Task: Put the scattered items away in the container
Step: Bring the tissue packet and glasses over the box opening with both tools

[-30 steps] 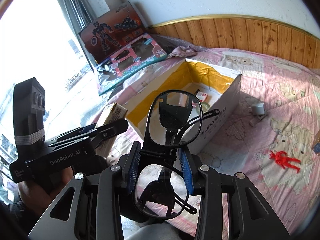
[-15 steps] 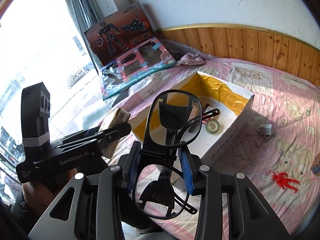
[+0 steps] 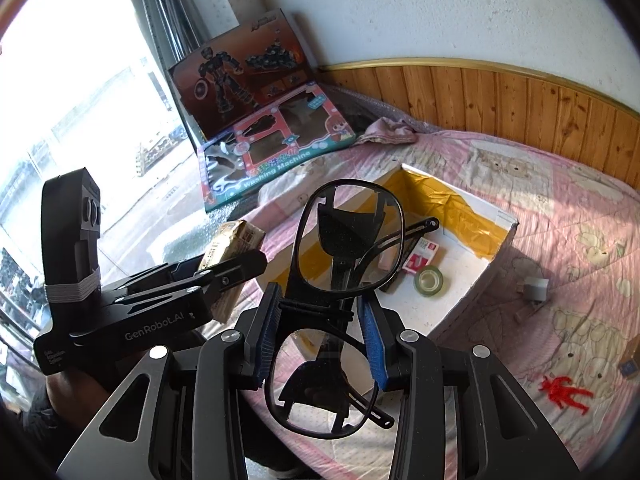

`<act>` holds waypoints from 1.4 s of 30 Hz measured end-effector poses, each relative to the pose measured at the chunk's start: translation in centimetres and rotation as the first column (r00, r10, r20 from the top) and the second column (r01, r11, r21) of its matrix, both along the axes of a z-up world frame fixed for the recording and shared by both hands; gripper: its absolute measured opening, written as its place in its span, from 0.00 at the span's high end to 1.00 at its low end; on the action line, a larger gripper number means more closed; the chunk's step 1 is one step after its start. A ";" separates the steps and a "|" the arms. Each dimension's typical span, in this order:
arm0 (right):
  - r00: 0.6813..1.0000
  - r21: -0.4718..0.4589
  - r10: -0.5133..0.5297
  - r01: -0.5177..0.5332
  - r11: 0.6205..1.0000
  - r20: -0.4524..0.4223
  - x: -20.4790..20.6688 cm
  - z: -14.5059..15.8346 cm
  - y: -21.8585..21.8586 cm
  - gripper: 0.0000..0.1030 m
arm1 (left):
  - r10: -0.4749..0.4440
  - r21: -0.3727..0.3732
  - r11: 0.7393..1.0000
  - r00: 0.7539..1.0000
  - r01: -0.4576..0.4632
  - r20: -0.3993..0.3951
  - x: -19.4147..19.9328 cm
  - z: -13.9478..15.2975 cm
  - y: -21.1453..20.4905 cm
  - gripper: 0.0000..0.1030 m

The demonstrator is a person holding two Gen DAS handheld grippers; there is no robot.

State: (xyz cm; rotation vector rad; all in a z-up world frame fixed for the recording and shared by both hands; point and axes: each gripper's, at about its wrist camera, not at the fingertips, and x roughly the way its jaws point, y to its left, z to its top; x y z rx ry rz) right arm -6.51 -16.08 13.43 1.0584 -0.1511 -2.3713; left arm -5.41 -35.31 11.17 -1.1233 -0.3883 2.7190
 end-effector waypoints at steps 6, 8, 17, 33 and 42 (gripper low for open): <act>1.000 -0.008 -0.005 0.005 1.000 0.016 -1.8 -0.4 -0.1 0.61 | -0.003 -0.010 1.000 1.000 0.003 -0.005 -1.4 0.5 0.2 0.51; 1.000 -0.014 -0.007 0.007 1.000 0.028 -2.5 -0.7 -0.1 0.61 | -0.004 -0.011 1.000 1.000 0.004 -0.003 -2.0 0.5 0.2 0.51; 0.997 -0.030 -0.013 0.016 0.999 0.081 -5.8 -2.6 -1.0 0.61 | -0.012 -0.021 1.000 0.999 0.012 0.030 -5.3 -0.6 0.1 0.51; 0.983 0.002 -0.033 0.033 0.999 0.181 -9.4 -6.8 -2.4 0.61 | -0.018 -0.039 0.999 0.993 0.023 0.114 -9.3 -4.7 -0.4 0.51; 0.976 0.042 -0.043 0.035 0.999 0.211 -10.4 -9.1 -2.9 0.61 | -0.039 -0.058 0.997 0.987 0.049 0.158 -10.4 -6.8 -0.2 0.51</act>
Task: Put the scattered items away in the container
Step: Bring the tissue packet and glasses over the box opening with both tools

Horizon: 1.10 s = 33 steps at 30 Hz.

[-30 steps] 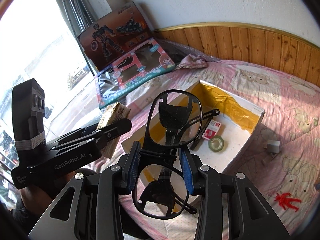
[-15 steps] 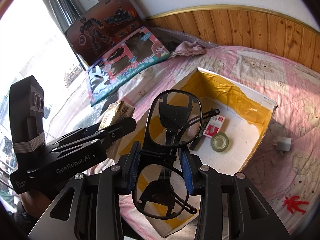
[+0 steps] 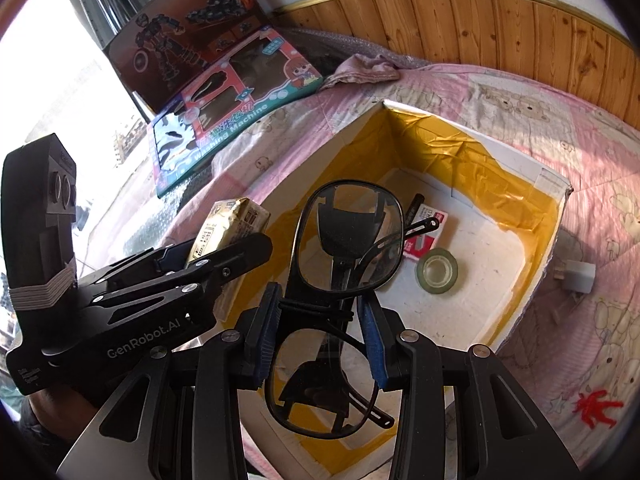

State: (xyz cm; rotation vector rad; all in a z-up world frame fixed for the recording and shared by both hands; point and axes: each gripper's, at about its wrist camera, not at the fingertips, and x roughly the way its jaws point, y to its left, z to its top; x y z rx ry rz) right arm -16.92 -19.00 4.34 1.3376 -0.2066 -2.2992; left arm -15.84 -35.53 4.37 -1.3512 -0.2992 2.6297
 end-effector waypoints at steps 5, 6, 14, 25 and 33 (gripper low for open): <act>1.000 0.018 0.018 -0.018 1.000 0.023 -0.1 -1.4 -0.4 0.61 | -0.009 -0.009 1.000 1.000 0.009 0.025 -0.2 -1.2 0.0 0.51; 0.999 0.023 0.022 -0.023 0.999 0.024 0.0 -1.6 -0.5 0.61 | -0.010 -0.006 1.000 0.999 0.010 0.031 -0.2 -1.4 -0.1 0.51; 0.995 0.031 0.076 -0.078 0.996 0.059 0.3 -2.9 -1.3 0.61 | -0.011 -0.019 1.000 0.997 0.013 0.072 -0.5 -3.1 -0.2 0.51; 0.987 0.055 0.128 -0.133 0.990 0.095 1.0 -4.9 -2.3 0.61 | -0.030 0.007 1.000 0.992 0.030 0.126 -0.9 -5.0 -0.4 0.51; 0.987 0.093 0.118 -0.128 0.987 0.106 0.5 -5.7 -2.6 0.61 | -0.036 -0.020 0.999 0.990 0.039 0.139 -1.2 -5.5 0.1 0.51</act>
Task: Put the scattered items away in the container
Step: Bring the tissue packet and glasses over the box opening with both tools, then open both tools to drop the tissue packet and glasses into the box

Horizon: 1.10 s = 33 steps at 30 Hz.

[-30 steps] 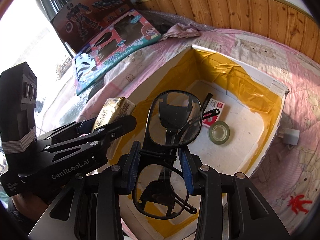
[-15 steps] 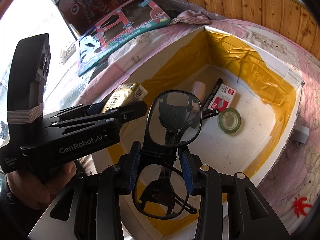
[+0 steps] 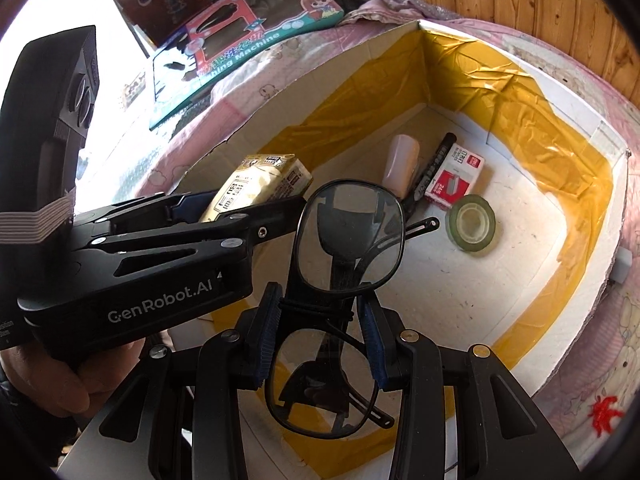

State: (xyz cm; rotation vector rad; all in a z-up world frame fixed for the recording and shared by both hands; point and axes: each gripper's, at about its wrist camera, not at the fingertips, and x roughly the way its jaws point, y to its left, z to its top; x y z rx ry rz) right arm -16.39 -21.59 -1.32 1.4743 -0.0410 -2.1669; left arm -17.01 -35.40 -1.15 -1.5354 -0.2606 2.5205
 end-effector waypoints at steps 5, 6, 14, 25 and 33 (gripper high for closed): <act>1.000 0.009 -0.022 0.022 1.000 -0.009 -0.2 0.2 0.9 0.61 | -0.027 -0.009 1.000 0.999 0.027 0.020 -0.1 -0.4 0.5 0.51; 1.000 0.009 -0.021 0.021 1.000 -0.004 -0.3 0.1 0.9 0.61 | -0.026 -0.006 1.000 0.999 0.026 0.025 -0.2 -0.5 0.5 0.51; 1.000 -0.007 0.002 -0.002 1.000 0.007 -0.1 0.1 0.2 0.61 | -0.022 0.006 1.000 1.000 0.022 0.022 0.2 -0.1 0.3 0.50; 1.000 -0.032 -0.015 0.014 0.999 -0.006 0.4 0.9 1.1 0.56 | -0.004 -0.002 1.000 1.000 0.004 0.025 0.2 -0.3 0.1 0.48; 0.998 -0.122 -0.044 0.038 0.992 -0.043 1.8 3.3 3.2 0.56 | 0.030 -0.032 0.999 1.000 -0.030 -0.003 1.2 1.4 -0.4 0.47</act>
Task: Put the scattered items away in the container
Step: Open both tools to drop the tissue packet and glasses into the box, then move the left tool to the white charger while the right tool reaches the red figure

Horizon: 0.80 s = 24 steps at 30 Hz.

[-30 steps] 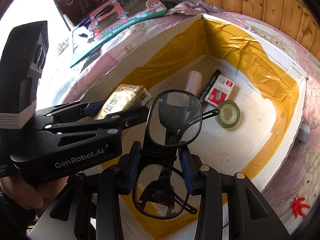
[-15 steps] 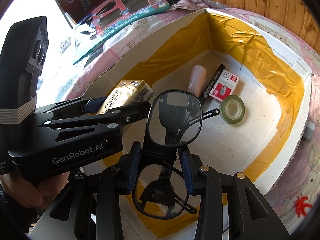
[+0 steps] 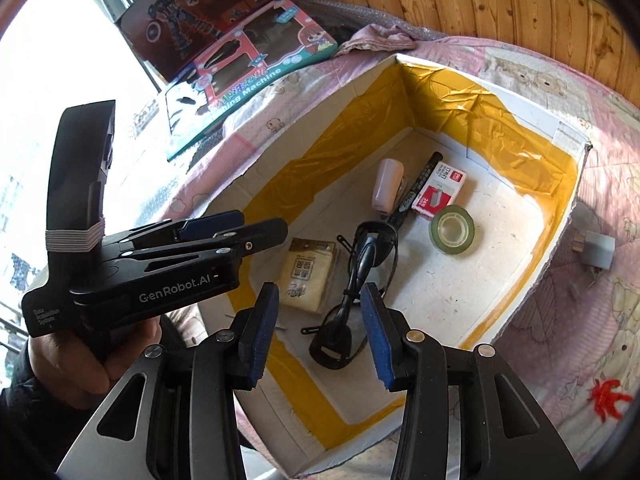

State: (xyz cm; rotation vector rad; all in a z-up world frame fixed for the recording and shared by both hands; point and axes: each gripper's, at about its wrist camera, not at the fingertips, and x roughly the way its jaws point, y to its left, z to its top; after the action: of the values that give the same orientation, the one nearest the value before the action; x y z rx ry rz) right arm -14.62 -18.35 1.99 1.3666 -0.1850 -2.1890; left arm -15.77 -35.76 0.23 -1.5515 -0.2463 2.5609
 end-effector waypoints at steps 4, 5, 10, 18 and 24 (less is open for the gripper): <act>0.999 -0.042 0.010 -0.012 0.999 -0.050 1.6 1.6 1.4 0.56 | 0.004 -0.031 1.000 1.000 -0.005 -0.028 1.2 1.3 0.4 0.47; 0.998 -0.050 0.012 -0.016 0.999 -0.061 2.0 2.0 1.7 0.56 | -0.001 -0.049 0.999 0.999 -0.001 -0.042 1.6 1.7 0.7 0.47; 0.995 -0.094 -0.007 -0.003 0.996 -0.102 3.9 3.0 4.1 0.61 | -0.028 -0.134 0.991 0.995 0.014 -0.101 3.9 3.8 2.6 0.47; 0.993 -0.182 -0.059 0.039 0.983 -0.105 6.8 3.3 8.0 0.64 | -0.059 -0.141 0.989 0.988 0.039 -0.145 6.6 6.5 5.4 0.47; 0.994 -0.224 -0.091 0.075 0.972 -0.062 8.4 1.8 10.1 0.64 | -0.091 -0.116 0.991 0.982 0.072 -0.166 8.7 7.7 8.1 0.47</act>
State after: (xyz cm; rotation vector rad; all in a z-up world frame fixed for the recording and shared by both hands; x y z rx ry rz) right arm -6.17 -8.24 3.78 1.1735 -0.4530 -2.2053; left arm -7.04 -27.64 7.95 -1.3338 -0.0236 2.6623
